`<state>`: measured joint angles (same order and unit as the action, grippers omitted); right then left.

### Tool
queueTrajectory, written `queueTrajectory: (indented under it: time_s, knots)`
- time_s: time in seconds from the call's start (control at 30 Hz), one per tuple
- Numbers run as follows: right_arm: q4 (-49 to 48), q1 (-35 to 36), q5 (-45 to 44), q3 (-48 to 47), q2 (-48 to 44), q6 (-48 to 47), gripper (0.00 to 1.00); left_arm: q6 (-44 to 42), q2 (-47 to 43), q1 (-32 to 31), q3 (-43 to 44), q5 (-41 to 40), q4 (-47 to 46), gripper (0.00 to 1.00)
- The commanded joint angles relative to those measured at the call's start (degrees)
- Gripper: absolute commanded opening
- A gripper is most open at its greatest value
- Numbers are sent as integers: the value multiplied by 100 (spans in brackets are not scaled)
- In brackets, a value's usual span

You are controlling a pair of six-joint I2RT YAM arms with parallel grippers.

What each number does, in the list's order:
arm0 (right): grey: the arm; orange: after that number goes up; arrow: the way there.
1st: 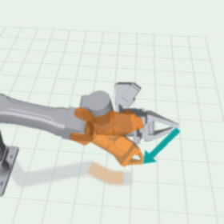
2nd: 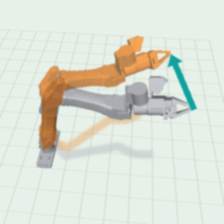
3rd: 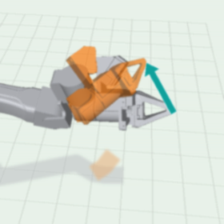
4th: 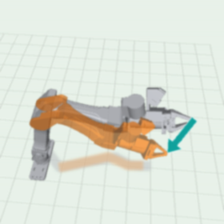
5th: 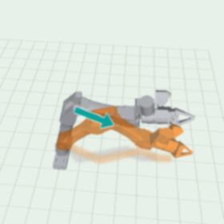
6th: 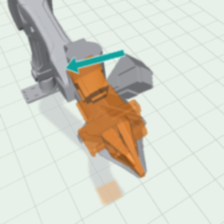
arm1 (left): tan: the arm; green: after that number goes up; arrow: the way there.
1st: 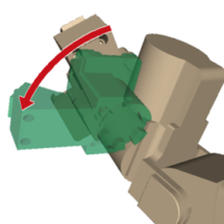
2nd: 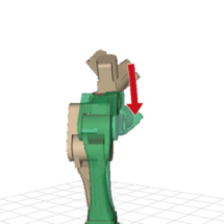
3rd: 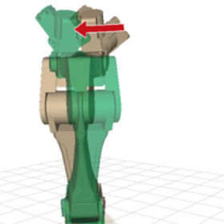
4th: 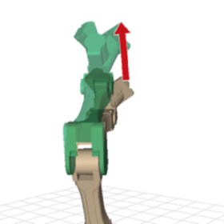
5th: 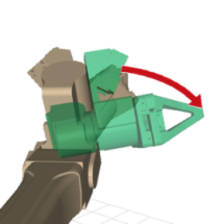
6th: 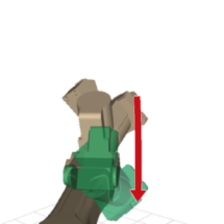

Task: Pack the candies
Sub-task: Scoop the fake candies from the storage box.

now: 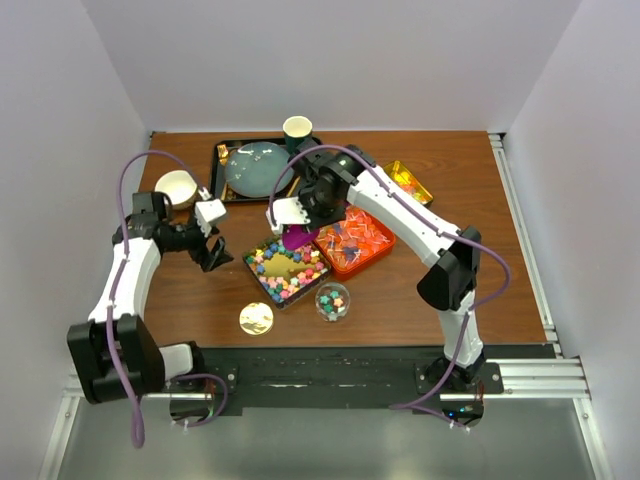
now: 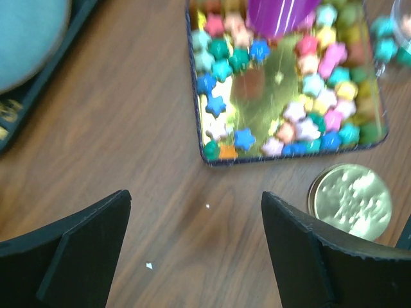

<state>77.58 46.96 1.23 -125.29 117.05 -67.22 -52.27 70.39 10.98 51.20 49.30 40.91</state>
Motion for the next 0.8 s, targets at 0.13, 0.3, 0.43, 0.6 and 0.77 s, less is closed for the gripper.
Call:
queueTrajectory:
  time_s: [0.13,0.3,0.43,0.6,0.77]
  knots:
    - [1312,287,-1150,313,-218,-1793,0,-917,643,97,-382,45,-205,85]
    - [1321,542,-1608,506,-140,-2225,0,-706,712,88,-707,97,-794,85]
    - [1321,683,-1977,576,1,-2462,0,-513,836,88,-813,229,-1101,85]
    - [1312,832,-2408,629,151,-2550,0,-275,854,97,-901,484,-1313,84]
    - [1295,920,-2733,717,370,-2594,0,-239,713,88,-1208,546,-1472,83]
